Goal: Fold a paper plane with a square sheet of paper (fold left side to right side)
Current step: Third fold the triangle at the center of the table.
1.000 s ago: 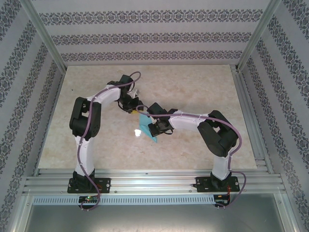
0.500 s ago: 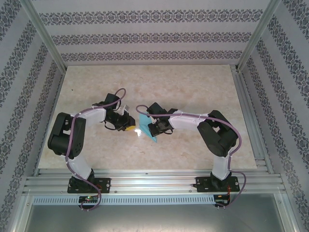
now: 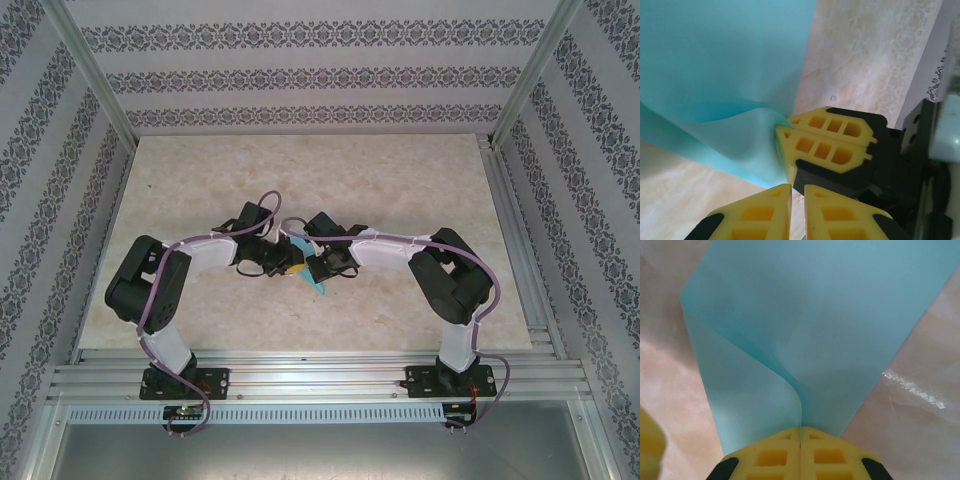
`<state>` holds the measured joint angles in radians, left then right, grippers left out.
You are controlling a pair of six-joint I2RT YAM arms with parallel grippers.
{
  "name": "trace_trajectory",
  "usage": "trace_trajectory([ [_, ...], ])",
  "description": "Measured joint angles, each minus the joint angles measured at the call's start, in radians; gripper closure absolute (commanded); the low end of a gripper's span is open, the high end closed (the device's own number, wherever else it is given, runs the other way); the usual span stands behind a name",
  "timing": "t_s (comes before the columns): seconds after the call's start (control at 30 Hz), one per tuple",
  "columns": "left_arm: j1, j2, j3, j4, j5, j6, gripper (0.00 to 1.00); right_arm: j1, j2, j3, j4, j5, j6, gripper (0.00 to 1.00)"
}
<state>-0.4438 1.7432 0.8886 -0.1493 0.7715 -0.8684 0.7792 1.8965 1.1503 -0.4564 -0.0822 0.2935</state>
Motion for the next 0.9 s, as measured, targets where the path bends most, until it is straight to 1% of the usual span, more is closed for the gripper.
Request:
trace_trajectory([
  [0.23, -0.014, 0.045, -0.002, 0.046, -0.049, -0.056, 0.86, 0.000, 0.000, 0.000, 0.000, -0.002, 0.000, 1.00],
  [0.5, -0.016, 0.052, -0.016, 0.053, -0.095, -0.076, 0.86, 0.000, 0.000, 0.000, 0.000, -0.005, 0.000, 1.00],
  [0.9, -0.016, 0.068, -0.018, 0.055, -0.124, -0.079, 0.85, 0.000, 0.010, 0.014, -0.001, -0.010, 0.000, 1.00],
])
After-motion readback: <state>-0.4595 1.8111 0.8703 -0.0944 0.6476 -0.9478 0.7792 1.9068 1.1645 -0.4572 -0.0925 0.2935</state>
